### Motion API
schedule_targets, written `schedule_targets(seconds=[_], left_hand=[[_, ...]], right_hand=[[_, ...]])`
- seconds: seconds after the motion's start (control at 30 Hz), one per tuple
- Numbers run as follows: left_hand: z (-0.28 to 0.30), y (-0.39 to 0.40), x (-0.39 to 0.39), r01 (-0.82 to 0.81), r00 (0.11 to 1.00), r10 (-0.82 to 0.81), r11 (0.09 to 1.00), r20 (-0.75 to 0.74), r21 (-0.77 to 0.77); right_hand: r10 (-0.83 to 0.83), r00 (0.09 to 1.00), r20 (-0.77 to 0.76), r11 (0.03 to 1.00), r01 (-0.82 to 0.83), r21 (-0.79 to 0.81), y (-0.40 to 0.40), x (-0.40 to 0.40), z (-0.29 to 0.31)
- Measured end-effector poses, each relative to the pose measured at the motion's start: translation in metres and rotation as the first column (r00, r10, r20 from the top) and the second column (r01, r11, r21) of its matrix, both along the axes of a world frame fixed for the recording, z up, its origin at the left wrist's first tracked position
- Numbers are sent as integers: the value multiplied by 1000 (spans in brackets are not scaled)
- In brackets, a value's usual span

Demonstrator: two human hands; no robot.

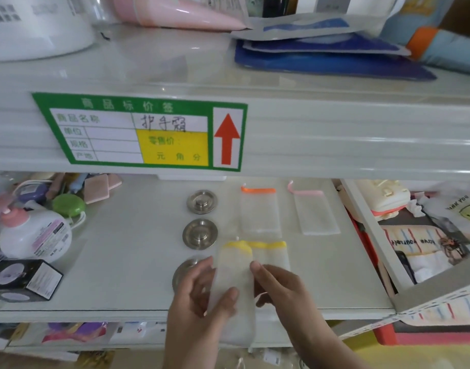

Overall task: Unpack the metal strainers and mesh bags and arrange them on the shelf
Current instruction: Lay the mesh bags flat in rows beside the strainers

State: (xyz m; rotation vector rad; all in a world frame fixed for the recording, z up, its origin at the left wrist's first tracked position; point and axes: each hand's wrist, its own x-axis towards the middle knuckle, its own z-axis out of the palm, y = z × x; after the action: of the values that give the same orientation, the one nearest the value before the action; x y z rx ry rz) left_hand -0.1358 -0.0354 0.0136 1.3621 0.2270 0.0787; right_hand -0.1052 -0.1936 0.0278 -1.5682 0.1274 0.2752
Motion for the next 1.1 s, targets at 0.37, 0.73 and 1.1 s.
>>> schedule_targets(seconds=[0.37,0.73,1.1], left_hand=[[-3,-36,9,161,944,-239,936,-229,-313],[-27,-27,5,139,974,-148,988,-169,-68],[-65,-49,23,59,893,-428,420,141,905]], right_hand=[[-4,994,-107,878,55,476,-58,7,18],[-440,897,32,736,381,-559,-164,49,-45],[94,963,252,216,227,-950,-153,15,-65]])
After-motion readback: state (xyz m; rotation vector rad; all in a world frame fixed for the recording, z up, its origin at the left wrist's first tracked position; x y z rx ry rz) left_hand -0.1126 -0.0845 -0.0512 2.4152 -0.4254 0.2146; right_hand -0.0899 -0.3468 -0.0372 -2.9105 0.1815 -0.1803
